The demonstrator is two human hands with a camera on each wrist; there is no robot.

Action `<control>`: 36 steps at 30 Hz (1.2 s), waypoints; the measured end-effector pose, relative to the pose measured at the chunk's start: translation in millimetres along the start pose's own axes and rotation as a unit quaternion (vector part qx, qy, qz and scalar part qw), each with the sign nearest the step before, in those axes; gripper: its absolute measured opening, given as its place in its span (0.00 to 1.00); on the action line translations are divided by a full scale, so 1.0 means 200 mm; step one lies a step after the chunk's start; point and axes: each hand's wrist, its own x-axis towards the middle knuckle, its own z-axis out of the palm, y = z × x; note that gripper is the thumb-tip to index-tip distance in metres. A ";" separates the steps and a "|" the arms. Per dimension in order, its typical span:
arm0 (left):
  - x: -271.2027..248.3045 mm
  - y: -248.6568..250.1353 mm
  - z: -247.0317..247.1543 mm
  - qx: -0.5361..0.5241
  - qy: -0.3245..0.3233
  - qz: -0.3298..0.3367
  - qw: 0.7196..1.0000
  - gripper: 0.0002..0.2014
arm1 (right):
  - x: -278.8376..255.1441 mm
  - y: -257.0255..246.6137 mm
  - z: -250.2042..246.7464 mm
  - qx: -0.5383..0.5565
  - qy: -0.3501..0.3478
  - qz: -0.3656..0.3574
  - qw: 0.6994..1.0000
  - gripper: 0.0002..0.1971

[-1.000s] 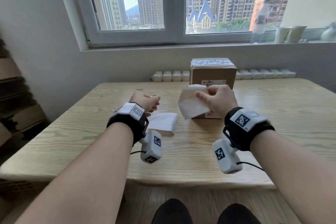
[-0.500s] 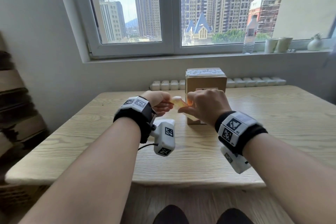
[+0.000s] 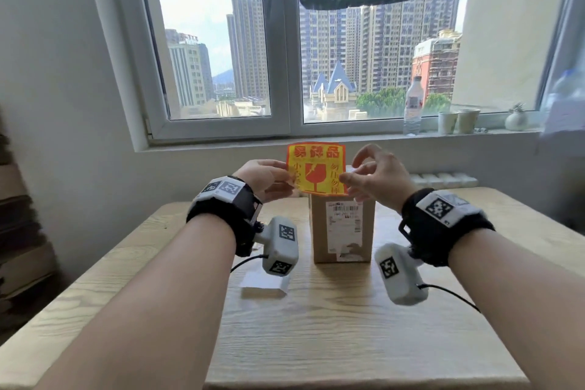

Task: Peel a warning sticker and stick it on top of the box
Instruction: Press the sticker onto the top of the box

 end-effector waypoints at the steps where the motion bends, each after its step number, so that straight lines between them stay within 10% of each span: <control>1: 0.02 0.02 0.03 -0.004 -0.010 0.004 1.000 0.15 | 0.02 -0.01 -0.02 0.014 -0.007 0.011 1.000 0.11; 36: 0.56 -0.08 0.29 0.202 0.104 0.023 0.974 0.18 | 0.45 0.33 -0.05 -0.070 0.070 0.142 0.985 0.10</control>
